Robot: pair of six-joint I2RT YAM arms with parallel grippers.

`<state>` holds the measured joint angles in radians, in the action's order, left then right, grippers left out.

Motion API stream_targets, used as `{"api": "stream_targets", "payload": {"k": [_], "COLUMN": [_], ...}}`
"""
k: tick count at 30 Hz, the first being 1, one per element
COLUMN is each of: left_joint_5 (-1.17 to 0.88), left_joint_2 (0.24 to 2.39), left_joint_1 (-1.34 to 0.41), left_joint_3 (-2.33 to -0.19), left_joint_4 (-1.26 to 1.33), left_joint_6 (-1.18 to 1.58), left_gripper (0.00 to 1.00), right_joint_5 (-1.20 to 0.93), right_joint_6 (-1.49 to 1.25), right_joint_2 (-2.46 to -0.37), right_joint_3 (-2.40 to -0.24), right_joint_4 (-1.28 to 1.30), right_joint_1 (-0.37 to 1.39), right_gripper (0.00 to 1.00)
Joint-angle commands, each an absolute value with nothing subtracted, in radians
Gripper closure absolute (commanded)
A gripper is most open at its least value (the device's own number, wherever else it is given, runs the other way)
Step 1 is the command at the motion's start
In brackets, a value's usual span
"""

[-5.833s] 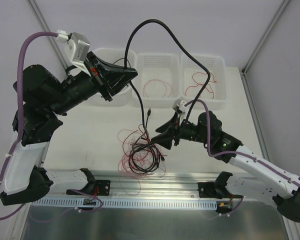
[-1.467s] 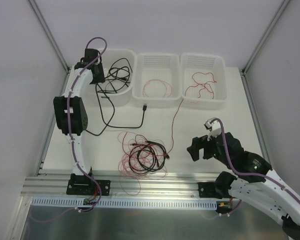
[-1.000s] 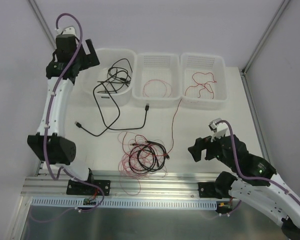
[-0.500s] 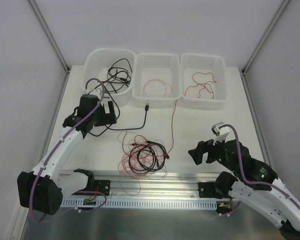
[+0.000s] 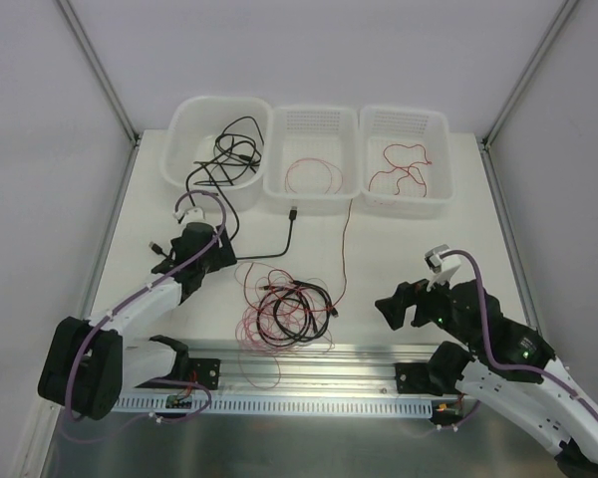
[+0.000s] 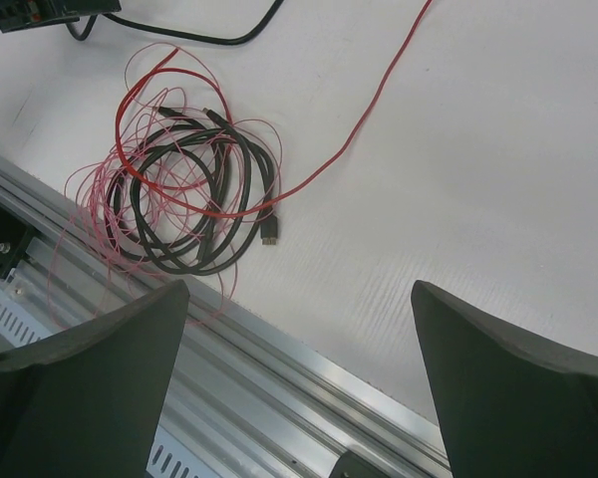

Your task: Untangle the cables

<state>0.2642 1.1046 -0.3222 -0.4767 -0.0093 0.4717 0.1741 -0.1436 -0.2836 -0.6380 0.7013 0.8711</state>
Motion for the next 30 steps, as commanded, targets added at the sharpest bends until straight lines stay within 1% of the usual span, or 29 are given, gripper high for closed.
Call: {"api": "stream_targets", "payload": {"k": [1,3,5,11,15,16,18,19,21,22,23,27,30], "left_joint_5": [0.333,0.337,0.341,0.319,0.319,0.316,0.316,0.314,0.314,0.314,0.321,0.331,0.316], "left_joint_2": [1.137,1.15,1.169,1.256,1.296,1.302,1.305,1.301,1.281,1.273,1.261,1.236,1.172], "left_joint_1": [-0.337,-0.336,-0.337,-0.337,-0.337,-0.337,-0.339,-0.339,-0.339,-0.339,-0.339,-0.337,-0.339], "left_joint_3": [-0.469,-0.453,-0.446,-0.459,-0.46,-0.46,-0.465,-0.465,-0.469,-0.471,-0.477,-0.492,-0.52], "left_joint_4": [0.169,0.231,0.274,0.281,0.281,0.282,0.281,0.281,0.279,0.278,0.273,0.258,0.21], "left_joint_6": [0.46,0.443,0.43,0.452,0.482,0.485,0.486,0.485,0.474,0.468,0.456,0.425,0.414], "left_gripper": [0.16,0.21,0.22,0.27,0.45,0.58,0.71,0.83,0.89,0.96,0.99,1.0,1.0], "right_joint_5": [0.172,0.173,0.175,0.175,0.175,0.173,0.173,0.175,0.173,0.175,0.175,0.17,0.169], "right_joint_6": [-0.161,-0.164,-0.163,-0.163,-0.161,-0.16,-0.16,-0.158,-0.156,-0.155,-0.156,-0.155,-0.152], "right_joint_2": [-0.27,-0.268,-0.27,-0.285,-0.288,-0.29,-0.298,-0.298,-0.299,-0.299,-0.299,-0.305,-0.308], "right_joint_3": [-0.627,-0.627,-0.626,-0.627,-0.629,-0.632,-0.635,-0.64,-0.643,-0.644,-0.643,-0.643,-0.65], "right_joint_4": [0.686,0.686,0.686,0.684,0.689,0.695,0.701,0.704,0.706,0.704,0.704,0.696,0.701], "right_joint_1": [0.874,0.876,0.876,0.876,0.874,0.874,0.874,0.876,0.876,0.874,0.876,0.874,0.876], "right_gripper": [0.0,0.0,0.01,0.0,0.0,0.0,0.0,0.0,0.0,0.0,0.0,0.0,0.01]}}
